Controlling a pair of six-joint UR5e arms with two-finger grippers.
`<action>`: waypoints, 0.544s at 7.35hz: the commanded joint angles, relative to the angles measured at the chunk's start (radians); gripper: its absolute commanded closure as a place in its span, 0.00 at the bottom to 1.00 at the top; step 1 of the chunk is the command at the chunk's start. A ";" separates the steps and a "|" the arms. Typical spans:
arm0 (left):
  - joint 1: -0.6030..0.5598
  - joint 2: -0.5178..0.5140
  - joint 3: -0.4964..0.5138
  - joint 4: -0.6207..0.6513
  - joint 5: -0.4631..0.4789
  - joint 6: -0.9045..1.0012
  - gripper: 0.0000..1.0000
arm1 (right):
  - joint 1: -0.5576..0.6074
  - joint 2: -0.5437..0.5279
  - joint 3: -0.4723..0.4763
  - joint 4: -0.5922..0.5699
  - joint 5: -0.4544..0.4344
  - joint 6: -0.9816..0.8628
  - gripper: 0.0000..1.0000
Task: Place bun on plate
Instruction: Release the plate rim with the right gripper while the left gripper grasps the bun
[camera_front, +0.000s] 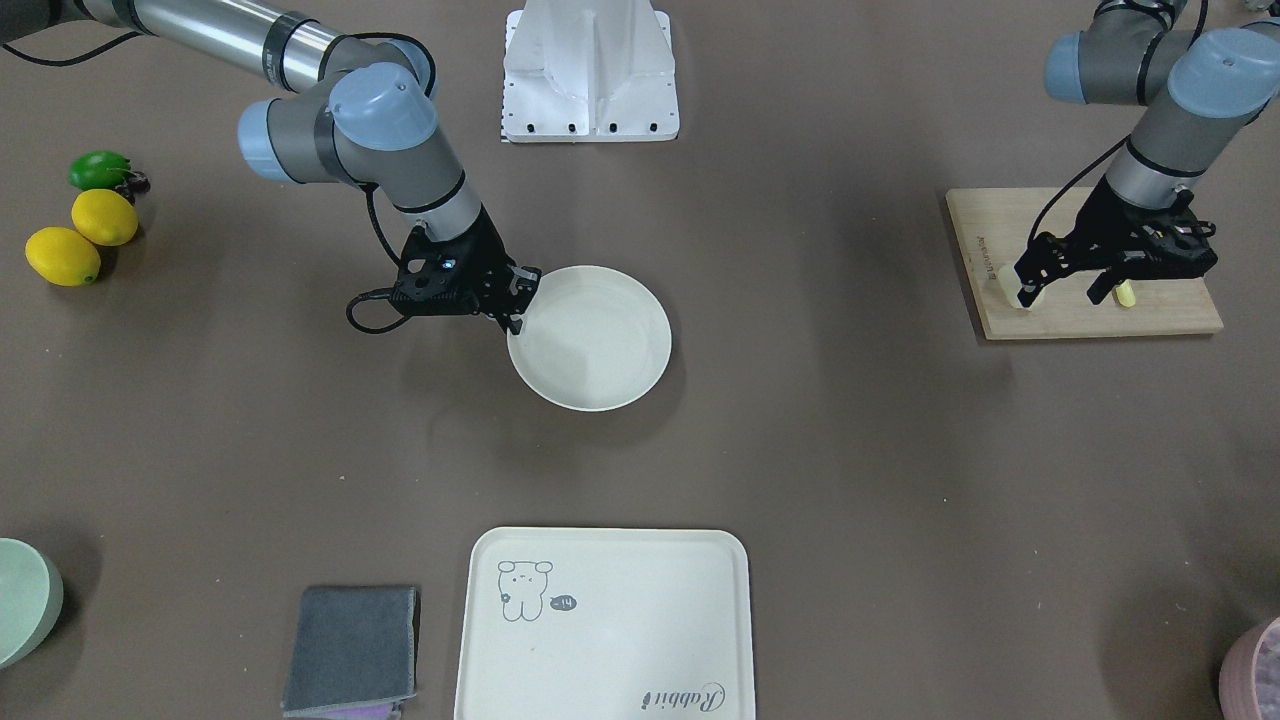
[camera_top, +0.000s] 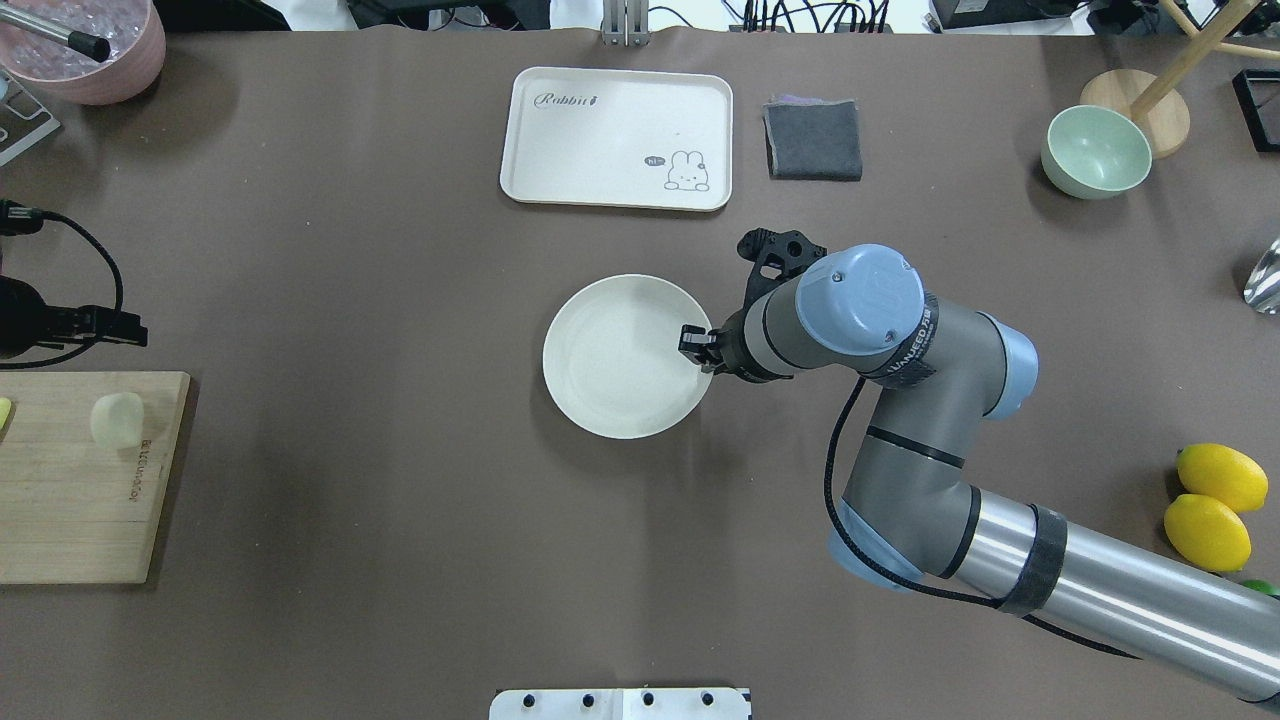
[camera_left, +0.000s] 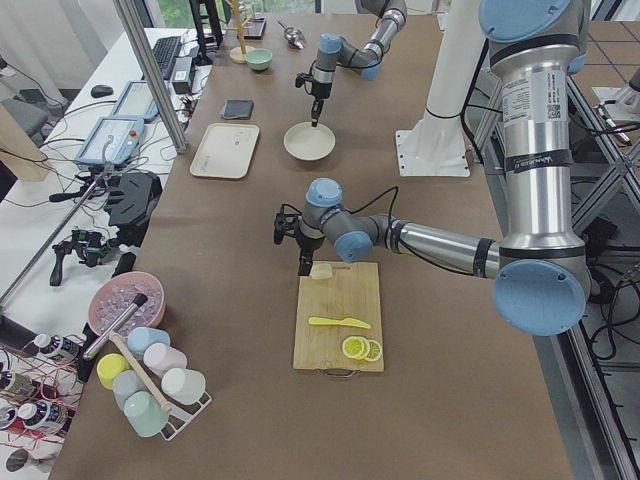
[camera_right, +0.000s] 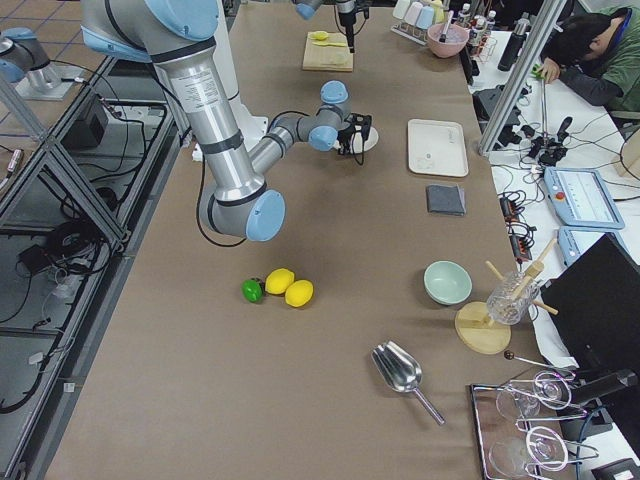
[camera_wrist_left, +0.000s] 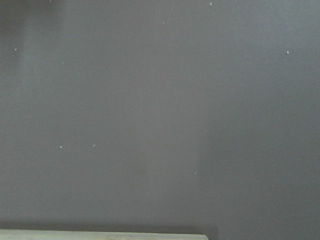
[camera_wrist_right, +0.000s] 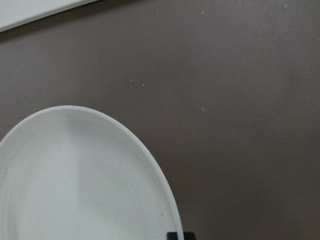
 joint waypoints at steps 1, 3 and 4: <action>0.023 0.051 -0.001 -0.042 0.003 -0.001 0.02 | -0.003 -0.001 0.000 0.003 0.000 -0.002 1.00; 0.058 0.051 0.001 -0.043 0.033 -0.025 0.02 | -0.004 0.003 -0.005 0.002 0.001 0.000 0.58; 0.075 0.050 0.001 -0.043 0.044 -0.044 0.02 | -0.010 0.009 -0.008 -0.007 0.000 0.009 0.13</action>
